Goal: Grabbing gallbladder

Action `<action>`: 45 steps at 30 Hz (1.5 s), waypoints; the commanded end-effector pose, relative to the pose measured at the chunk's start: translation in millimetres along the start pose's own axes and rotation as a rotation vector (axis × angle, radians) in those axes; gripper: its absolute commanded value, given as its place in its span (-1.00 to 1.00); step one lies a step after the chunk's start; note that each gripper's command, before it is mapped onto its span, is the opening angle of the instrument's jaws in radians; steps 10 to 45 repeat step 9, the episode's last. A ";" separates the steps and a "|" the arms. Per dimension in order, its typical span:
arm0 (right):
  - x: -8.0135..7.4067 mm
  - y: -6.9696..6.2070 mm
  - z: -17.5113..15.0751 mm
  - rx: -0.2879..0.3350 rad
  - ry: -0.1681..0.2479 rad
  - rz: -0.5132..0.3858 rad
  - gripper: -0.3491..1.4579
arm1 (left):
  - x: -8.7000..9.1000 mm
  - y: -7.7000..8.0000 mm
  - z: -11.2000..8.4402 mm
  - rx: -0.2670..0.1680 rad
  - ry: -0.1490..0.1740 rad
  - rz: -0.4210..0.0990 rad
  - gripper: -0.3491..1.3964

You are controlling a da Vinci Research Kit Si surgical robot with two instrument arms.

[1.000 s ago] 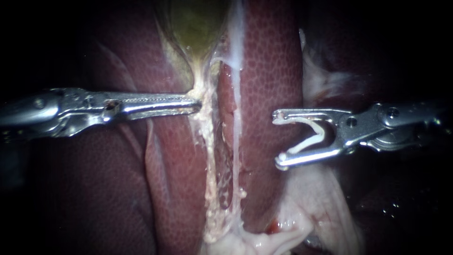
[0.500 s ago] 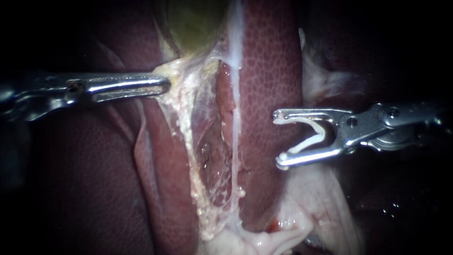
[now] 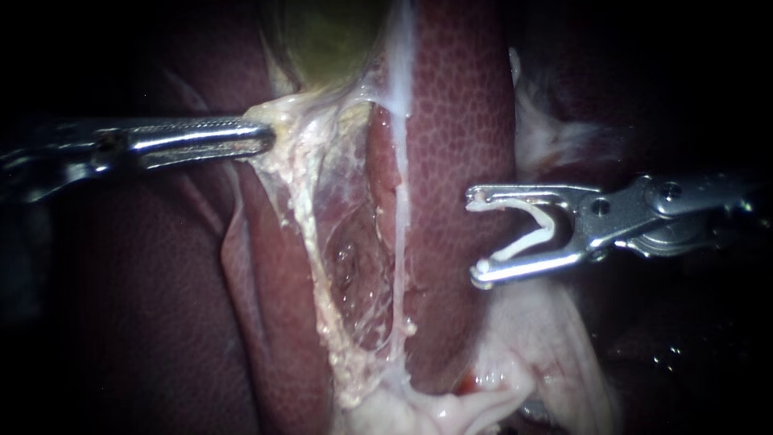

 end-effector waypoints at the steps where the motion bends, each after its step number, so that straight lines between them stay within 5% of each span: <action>1: 0.0 0.0 0.0 0.000 0.000 0.000 0.03 | 0.1 0.0 0.0 -0.001 0.000 0.000 -1.00; 45: 0.0 -0.1 0.0 0.000 0.000 0.000 0.03 | 0.1 0.0 0.1 -0.002 0.000 0.000 -1.00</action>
